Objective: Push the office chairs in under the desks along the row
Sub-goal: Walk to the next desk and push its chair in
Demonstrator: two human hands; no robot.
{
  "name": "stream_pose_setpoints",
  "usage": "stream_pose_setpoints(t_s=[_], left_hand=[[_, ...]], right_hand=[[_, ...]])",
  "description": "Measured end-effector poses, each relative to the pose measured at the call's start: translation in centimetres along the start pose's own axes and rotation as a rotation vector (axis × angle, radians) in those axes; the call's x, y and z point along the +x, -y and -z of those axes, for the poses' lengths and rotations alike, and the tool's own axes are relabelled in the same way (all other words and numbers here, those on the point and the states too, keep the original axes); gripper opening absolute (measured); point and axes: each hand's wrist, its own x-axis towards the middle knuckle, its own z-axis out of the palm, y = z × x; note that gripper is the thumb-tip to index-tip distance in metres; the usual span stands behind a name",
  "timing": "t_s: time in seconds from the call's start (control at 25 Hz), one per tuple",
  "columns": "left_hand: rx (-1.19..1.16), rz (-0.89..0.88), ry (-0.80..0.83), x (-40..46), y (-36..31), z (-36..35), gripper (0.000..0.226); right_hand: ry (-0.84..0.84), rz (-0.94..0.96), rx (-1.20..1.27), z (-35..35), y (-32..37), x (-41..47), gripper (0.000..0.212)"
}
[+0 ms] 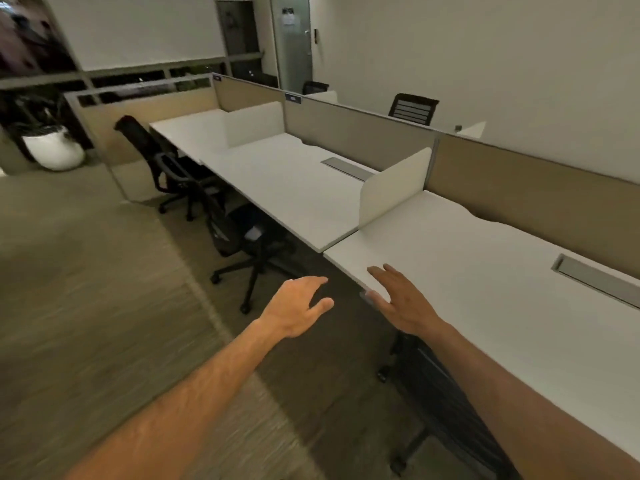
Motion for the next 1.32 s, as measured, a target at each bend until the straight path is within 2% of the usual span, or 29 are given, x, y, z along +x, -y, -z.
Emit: stream_pose_setpoints(t_s=[0.36, 0.56, 0.76, 1.04, 1.16, 1.32], left_hand=[[0.051, 0.115, -0.209, -6.6, 11.9, 10.5, 0.064], [0.080, 0.159, -0.322, -9.4, 20.3, 18.1, 0.064], [0.105, 0.232, -0.371, -12.4, 28.1, 23.3, 0.063], [0.106, 0.332, -0.386, -14.3, 36.1, 27.5, 0.074], [0.103, 0.361, -0.384, -13.4, 39.4, 28.3, 0.085], [0.138, 0.385, -0.401, -10.6, 44.8, 30.3, 0.088]], right_hand=[[-0.016, 0.400, -0.021, -4.8, 16.5, 9.6, 0.072], [-0.029, 0.530, -0.011, -8.4, 27.3, 16.1, 0.067], [-0.046, 0.623, 0.040, -12.6, 36.5, 21.6, 0.070], [-0.008, 0.690, 0.081, -16.9, 44.0, 27.9, 0.074], [0.004, 0.713, 0.098, -19.1, 46.4, 31.7, 0.070], [0.006, 0.767, 0.112, -21.5, 49.7, 37.7, 0.072]])
